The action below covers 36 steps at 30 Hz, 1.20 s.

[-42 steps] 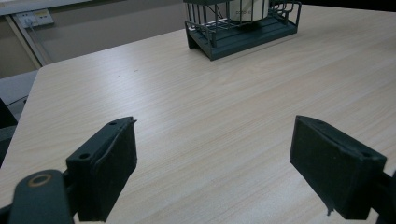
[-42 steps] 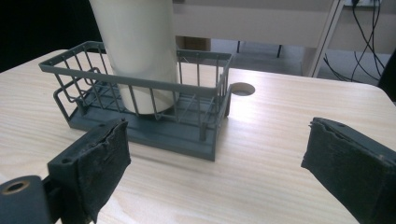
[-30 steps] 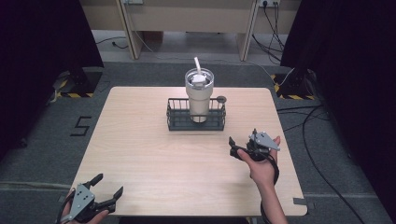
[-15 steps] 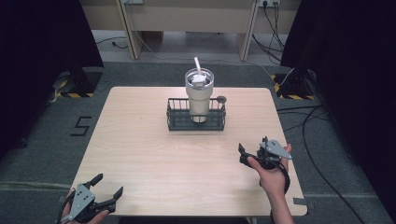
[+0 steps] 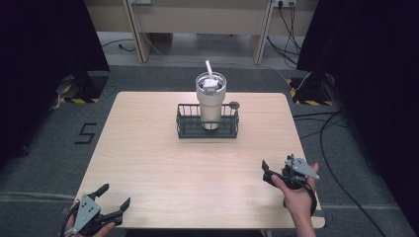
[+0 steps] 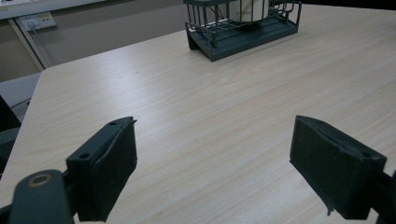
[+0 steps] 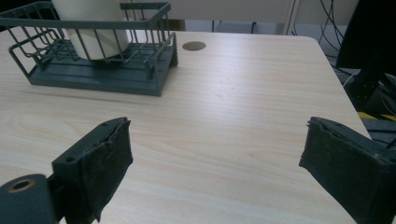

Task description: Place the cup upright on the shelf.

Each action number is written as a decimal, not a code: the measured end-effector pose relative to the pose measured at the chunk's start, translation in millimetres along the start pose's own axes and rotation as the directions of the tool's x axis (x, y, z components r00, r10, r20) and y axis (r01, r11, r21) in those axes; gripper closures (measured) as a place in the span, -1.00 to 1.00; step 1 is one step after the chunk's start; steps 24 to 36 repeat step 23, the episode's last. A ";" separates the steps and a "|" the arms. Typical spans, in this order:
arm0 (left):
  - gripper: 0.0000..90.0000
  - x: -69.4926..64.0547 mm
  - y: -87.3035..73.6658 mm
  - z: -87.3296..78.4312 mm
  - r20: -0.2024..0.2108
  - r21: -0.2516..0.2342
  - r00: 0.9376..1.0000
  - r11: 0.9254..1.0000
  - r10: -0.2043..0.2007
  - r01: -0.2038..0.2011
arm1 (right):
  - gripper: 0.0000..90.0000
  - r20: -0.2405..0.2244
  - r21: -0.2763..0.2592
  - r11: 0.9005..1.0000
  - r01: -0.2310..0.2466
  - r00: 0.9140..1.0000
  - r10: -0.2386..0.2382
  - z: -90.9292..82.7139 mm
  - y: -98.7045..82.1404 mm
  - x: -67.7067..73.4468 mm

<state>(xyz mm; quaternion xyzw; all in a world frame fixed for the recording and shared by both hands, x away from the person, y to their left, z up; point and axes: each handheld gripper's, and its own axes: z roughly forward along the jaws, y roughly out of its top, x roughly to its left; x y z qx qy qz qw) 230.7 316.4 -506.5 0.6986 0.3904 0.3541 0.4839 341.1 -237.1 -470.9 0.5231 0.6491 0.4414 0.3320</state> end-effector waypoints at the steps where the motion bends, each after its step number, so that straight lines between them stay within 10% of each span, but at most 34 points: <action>1: -0.69 0.1 0.0 0.0 0.001 0.002 1.000 1.000 -0.001 0.001 | -0.81 0.006 0.002 1.000 -0.003 1.000 0.003 -1.2 -1.5 -1.3; 36: -0.68 -0.1 0.2 0.7 -0.002 0.001 1.000 1.000 0.002 -0.002 | -0.78 0.042 0.031 0.999 -0.036 0.999 0.034 -12.8 -33.3 -18.1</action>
